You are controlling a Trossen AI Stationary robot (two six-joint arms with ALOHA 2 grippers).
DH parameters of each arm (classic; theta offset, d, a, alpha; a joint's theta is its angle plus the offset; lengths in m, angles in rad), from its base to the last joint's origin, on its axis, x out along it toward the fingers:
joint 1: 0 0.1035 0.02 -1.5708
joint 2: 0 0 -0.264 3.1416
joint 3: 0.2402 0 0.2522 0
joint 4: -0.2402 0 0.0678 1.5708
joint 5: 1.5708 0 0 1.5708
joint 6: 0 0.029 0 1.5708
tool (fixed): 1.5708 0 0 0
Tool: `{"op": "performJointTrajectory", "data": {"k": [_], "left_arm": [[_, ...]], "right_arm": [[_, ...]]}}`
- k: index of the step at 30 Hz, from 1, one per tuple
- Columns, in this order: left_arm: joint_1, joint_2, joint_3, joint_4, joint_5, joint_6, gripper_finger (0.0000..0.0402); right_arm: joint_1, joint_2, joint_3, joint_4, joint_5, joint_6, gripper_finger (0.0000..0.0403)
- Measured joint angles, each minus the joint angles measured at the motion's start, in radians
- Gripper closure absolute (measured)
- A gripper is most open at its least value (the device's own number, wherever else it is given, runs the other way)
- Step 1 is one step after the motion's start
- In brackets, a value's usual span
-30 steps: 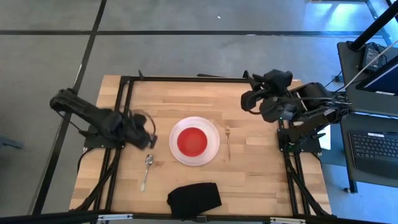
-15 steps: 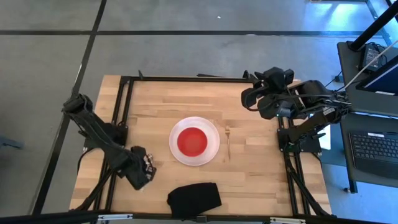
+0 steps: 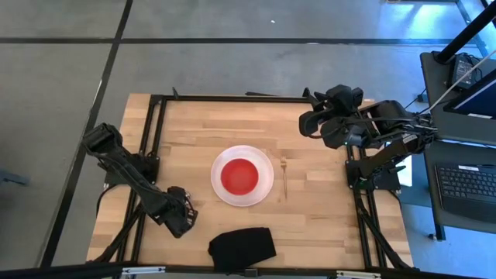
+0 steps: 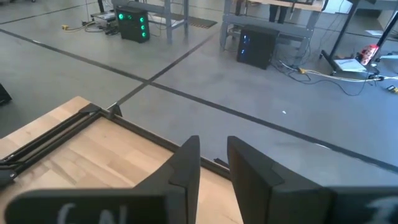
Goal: Set table place
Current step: Put the silver spoon on the red bowl
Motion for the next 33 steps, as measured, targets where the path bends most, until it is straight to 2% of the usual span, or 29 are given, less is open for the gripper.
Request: {"op": "performJointTrajectory", "data": {"k": [7,27,30,33], "left_arm": [[0.0,0.002,-0.038,0.126,-0.002,0.0,0.0249],[0.0,0.013,-0.067,0.188,0.011,-0.027,0.0253],[0.0,0.013,-0.067,0.187,0.019,-0.027,0.0268],[0.004,0.013,-0.067,0.187,0.058,-0.027,0.0306]], "right_arm": [[0.0,0.0,0.0,0.0,-0.001,0.0,0.0318],[0.0,0.0,0.0,-0.002,0.002,-0.006,0.0318],[0.0,0.0,0.0,-0.005,0.002,-0.007,0.0318],[0.0,0.0,0.0,-0.006,0.003,-0.01,0.0318]]}}
